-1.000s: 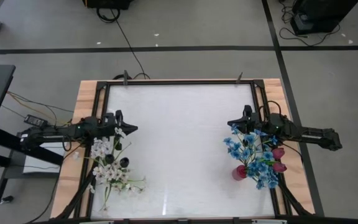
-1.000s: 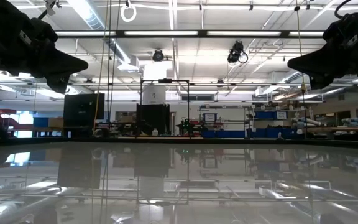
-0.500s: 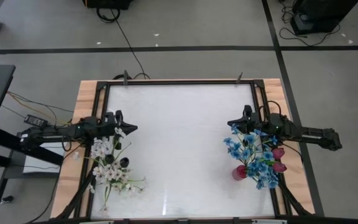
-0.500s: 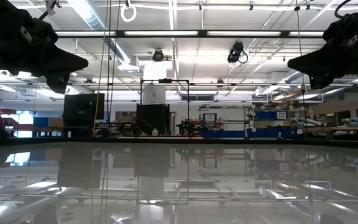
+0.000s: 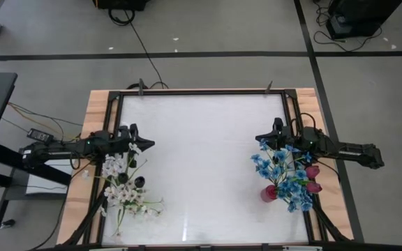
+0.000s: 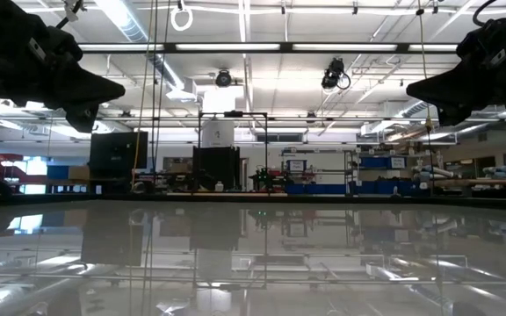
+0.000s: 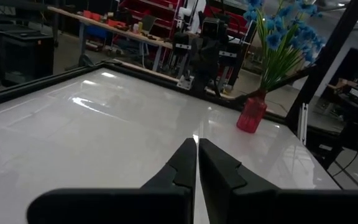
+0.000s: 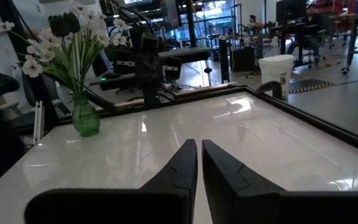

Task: Sort flowers into vase by color
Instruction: Return to Home Position

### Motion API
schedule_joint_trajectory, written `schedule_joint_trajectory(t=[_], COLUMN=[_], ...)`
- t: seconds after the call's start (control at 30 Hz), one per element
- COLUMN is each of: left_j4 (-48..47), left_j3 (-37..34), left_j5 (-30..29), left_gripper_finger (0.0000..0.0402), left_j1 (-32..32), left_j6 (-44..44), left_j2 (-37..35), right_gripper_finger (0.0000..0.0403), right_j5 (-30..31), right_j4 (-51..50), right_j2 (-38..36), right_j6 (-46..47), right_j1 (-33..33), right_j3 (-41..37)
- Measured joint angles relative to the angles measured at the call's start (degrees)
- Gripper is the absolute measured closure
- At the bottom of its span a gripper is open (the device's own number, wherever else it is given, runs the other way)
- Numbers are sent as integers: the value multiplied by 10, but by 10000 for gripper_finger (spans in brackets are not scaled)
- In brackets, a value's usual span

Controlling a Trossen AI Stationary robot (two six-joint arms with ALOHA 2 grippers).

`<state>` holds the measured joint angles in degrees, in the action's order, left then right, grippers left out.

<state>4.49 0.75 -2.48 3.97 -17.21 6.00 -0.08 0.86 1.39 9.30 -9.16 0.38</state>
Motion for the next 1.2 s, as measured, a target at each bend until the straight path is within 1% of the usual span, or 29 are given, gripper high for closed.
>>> schedule_joint_trajectory(t=[1.2], left_j4=[0], left_j3=[2], left_j5=[0], left_gripper_finger=[377], left_j1=[0], left_j6=[0], left_j2=[0], right_gripper_finger=[368], right_j5=[0], right_j4=[0], right_j2=[0], right_j6=[0], right_j1=[0], right_j3=[0])
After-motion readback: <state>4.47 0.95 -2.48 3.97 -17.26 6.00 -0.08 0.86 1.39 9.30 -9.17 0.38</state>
